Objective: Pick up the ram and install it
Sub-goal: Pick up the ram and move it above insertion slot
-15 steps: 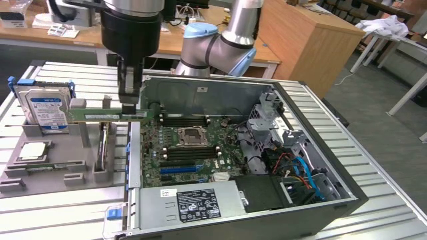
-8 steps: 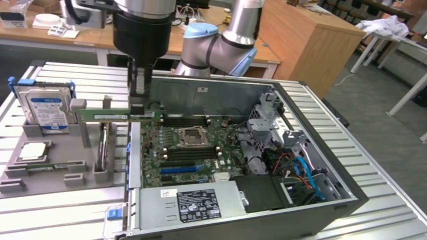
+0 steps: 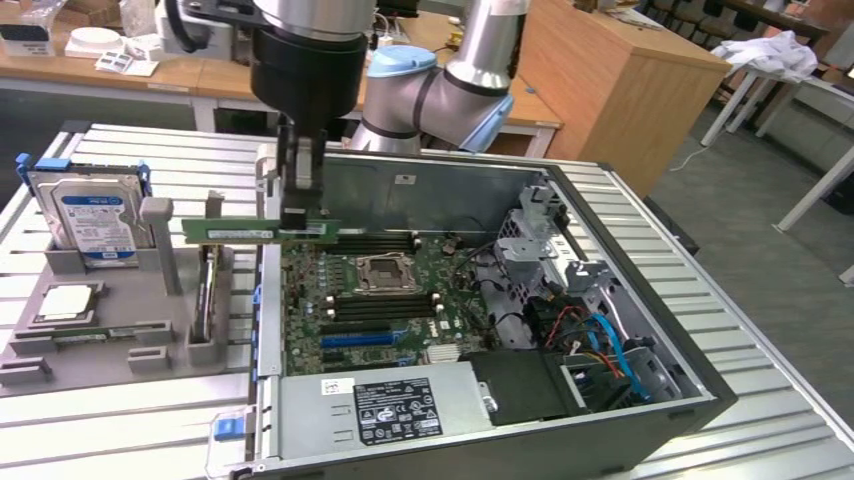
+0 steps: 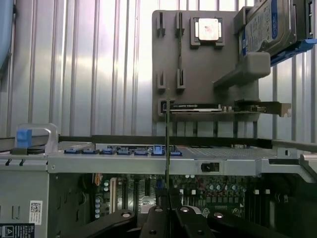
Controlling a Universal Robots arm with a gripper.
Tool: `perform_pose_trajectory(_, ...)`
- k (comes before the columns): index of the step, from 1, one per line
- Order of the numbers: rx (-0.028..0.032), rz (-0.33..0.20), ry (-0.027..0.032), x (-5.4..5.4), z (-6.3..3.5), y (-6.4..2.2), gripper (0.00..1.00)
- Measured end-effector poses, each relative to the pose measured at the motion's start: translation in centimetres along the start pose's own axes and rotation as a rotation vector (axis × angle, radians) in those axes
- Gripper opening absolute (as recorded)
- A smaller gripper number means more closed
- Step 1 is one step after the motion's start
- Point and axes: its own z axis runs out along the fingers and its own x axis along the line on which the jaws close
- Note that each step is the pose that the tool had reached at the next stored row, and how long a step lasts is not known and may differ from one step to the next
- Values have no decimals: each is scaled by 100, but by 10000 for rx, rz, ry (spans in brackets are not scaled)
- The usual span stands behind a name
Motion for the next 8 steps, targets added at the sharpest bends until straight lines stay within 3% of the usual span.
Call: perform_pose_trajectory(8,-3,1,0,1,-8,-161,12)
